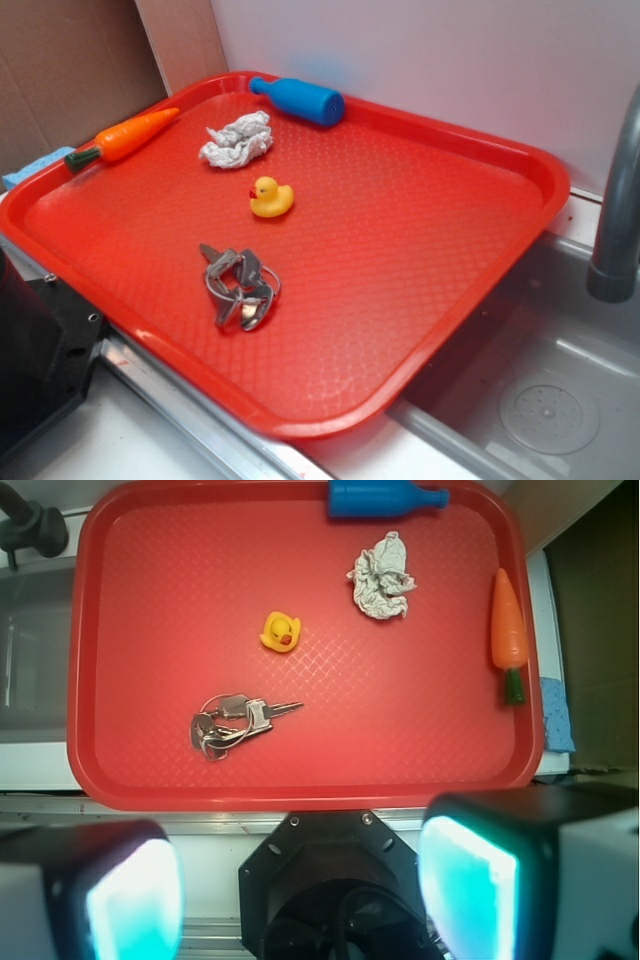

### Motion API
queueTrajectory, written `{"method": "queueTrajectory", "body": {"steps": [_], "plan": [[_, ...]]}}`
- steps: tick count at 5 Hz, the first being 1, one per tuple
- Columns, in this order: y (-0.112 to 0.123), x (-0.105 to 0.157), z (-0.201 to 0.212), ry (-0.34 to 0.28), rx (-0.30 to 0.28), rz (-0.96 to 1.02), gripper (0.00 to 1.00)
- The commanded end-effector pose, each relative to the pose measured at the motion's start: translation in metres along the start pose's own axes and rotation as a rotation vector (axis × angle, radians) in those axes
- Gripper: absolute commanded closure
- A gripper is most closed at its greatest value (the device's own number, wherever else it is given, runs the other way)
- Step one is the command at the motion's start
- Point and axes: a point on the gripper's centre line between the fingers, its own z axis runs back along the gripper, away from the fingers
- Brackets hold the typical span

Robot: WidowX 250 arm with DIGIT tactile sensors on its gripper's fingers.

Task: Grab the white paper.

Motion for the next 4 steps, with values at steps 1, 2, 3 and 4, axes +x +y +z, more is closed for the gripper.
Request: {"method": "queueTrajectory", "body": {"steps": [1, 2, 3, 4], "plan": [[0.0, 0.0, 0.0, 0.0, 0.0, 0.0, 0.0], [0.009, 0.011, -0.009, -0.022, 0.03, 0.173, 0.0], [0.027, 0.021, -0.03, -0.036, -0.037, 0.43, 0.0], [0.044, 0.036, -0.049, -0.08, -0.043, 0.679, 0.0]]}}
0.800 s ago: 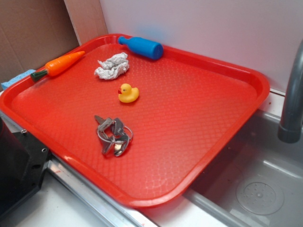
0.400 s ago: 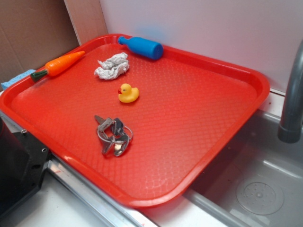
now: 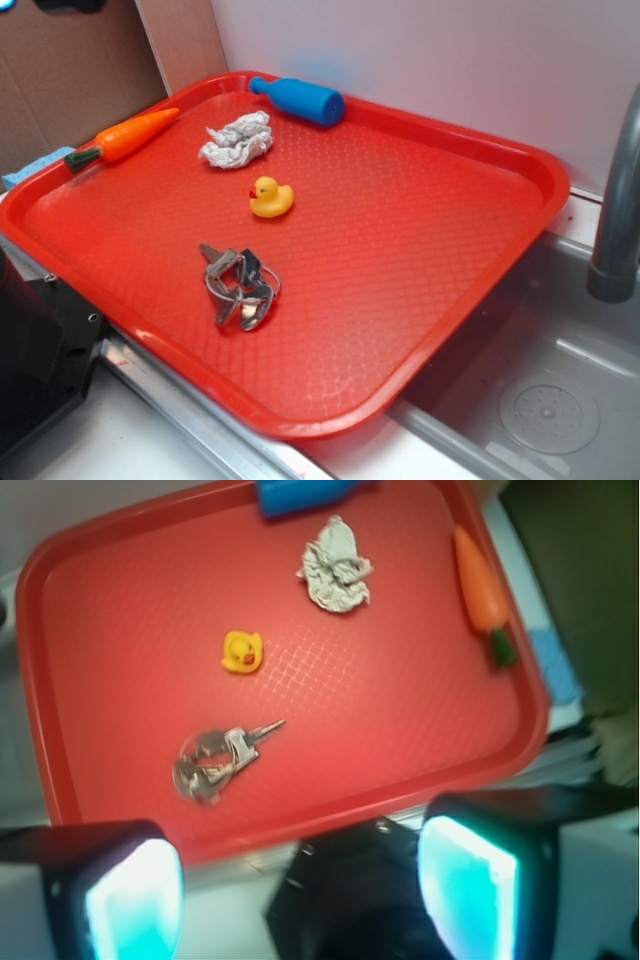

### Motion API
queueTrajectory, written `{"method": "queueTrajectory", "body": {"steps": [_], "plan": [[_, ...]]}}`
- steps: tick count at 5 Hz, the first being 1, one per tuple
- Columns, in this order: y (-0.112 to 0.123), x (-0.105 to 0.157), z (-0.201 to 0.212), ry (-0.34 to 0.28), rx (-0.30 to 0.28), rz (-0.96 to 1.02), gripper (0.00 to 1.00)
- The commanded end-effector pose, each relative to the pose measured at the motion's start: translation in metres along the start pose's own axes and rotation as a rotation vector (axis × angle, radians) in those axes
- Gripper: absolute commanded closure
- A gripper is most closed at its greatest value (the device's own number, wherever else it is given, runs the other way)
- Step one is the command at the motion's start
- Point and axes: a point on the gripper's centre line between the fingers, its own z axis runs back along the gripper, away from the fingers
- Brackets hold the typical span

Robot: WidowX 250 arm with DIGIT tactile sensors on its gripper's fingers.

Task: Grab the white paper.

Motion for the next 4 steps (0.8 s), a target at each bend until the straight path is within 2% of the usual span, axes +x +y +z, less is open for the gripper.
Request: {"method": "queueTrajectory", "body": {"steps": [1, 2, 4], "plan": [[0.015, 0.045, -0.037, -0.139, -0.024, 0.37, 0.0], [0.017, 0.07, -0.061, -0.194, 0.022, 0.457, 0.0], [0.021, 0.117, -0.104, -0.235, 0.06, 0.536, 0.0]]}}
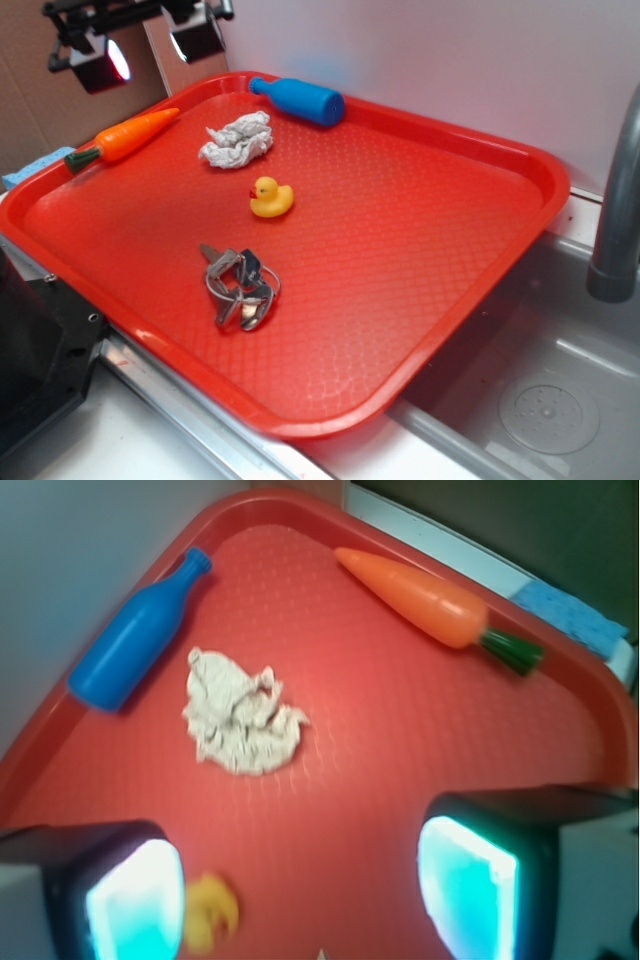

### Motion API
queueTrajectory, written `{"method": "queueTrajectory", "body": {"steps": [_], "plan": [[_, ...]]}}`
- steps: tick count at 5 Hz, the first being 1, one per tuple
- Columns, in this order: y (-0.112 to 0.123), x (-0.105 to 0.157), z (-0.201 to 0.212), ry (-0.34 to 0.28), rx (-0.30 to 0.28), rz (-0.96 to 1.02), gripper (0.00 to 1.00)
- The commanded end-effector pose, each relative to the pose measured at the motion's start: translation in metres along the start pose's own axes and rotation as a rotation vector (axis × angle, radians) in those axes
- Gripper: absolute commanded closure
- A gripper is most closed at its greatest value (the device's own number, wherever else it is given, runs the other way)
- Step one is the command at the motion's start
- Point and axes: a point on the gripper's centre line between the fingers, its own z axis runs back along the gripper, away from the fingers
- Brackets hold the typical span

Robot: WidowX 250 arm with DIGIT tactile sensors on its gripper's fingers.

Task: Grab the white paper.

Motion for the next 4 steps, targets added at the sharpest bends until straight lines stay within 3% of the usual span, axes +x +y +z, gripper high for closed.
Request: {"method": "queueTrajectory", "body": {"steps": [1, 2, 4], "plan": [[-0.02, 0.036, -0.041, -0.066, -0.014, 0.025, 0.0], [-0.024, 0.044, -0.063, -0.068, -0.017, 0.034, 0.0], [-0.024, 0.053, -0.089, -0.088, 0.043, 0.054, 0.0]]}}
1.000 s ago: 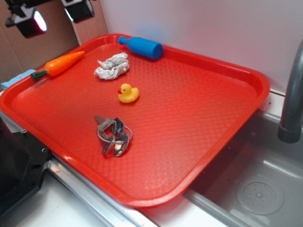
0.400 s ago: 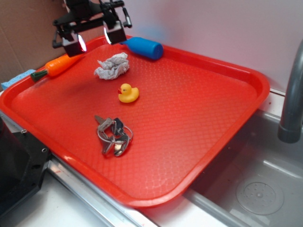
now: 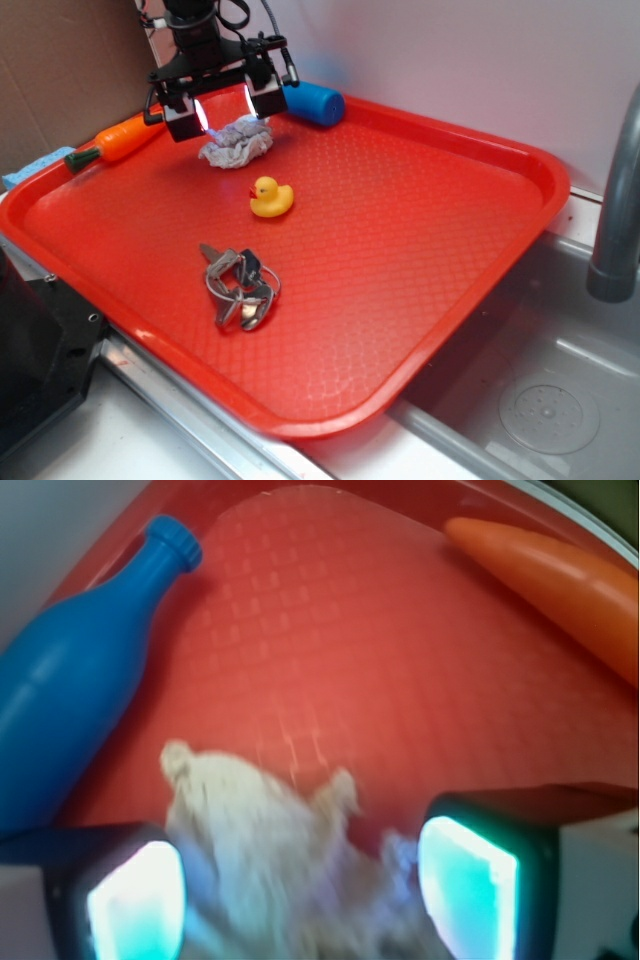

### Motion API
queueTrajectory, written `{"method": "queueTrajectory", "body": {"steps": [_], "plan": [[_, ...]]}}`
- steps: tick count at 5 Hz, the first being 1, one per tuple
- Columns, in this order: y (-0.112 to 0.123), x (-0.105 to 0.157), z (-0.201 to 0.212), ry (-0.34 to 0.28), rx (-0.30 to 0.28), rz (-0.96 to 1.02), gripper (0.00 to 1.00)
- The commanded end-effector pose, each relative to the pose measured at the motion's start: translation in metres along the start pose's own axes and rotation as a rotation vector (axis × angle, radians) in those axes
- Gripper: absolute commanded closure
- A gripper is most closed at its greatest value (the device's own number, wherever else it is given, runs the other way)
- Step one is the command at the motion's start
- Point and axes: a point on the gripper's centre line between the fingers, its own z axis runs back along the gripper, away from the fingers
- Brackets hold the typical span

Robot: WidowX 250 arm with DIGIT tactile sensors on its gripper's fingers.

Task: Grab the white paper.

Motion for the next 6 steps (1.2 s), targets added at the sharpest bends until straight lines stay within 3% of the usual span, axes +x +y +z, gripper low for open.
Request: {"method": "queueTrajectory", "body": {"steps": [1, 3, 4, 5, 6], "plan": [[-0.002, 0.009, -0.006, -0.019, 0.006, 0.01, 1.0], [0.002, 0.005, -0.003, -0.011, 0.01, 0.019, 1.0], [0.005, 0.0, 0.029, 0.0, -0.032, -0.048, 1.0], [0.005, -0.004, 0.064, 0.062, -0.064, -0.239, 1.0], [0.002, -0.021, 0.106, 0.13, -0.057, -0.491, 1.0]]}}
